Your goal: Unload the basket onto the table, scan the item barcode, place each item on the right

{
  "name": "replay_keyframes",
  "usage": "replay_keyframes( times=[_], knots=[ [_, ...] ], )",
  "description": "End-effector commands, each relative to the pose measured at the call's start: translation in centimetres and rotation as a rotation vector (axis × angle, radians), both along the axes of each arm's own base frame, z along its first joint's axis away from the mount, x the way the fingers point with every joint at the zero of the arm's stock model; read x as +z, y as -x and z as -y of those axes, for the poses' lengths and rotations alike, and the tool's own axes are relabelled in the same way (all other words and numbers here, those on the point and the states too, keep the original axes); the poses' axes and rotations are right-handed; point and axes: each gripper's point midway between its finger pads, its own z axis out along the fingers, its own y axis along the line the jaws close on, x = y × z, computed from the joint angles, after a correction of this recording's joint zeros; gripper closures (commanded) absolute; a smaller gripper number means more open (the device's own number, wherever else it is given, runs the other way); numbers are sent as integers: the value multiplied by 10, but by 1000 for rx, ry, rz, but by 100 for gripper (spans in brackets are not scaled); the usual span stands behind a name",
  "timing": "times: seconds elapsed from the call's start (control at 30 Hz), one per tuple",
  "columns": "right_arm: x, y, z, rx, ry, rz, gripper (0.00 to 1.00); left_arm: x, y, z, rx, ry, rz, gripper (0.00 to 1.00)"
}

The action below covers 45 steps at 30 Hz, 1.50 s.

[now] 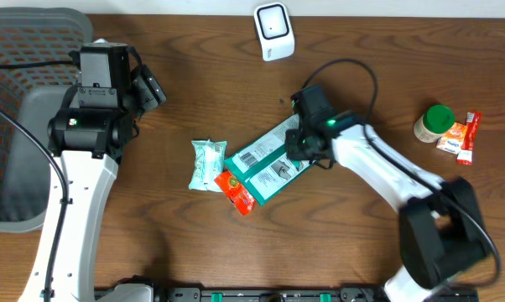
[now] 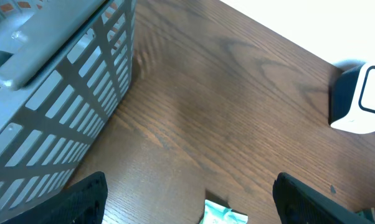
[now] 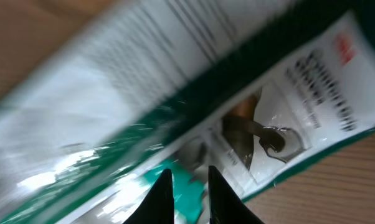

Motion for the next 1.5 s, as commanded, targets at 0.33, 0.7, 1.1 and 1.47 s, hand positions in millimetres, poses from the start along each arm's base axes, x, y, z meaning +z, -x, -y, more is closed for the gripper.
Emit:
replay_keyframes(
  times=[0.33, 0.7, 1.1, 1.47],
  knots=[
    [-51, -6, 100, -49, 350, -86, 89, 5, -1, -4, 10, -16, 10, 15],
    [9, -65, 139, 50, 471, 92, 73, 5, -1, -4, 10, -16, 10, 15],
    [50, -46, 5, 134, -14, 108, 65, 5, -1, -4, 10, -16, 10, 15],
    [-21, -21, 7, 89, 125, -6, 65, 5, -1, -4, 10, -16, 10, 15]
  ],
)
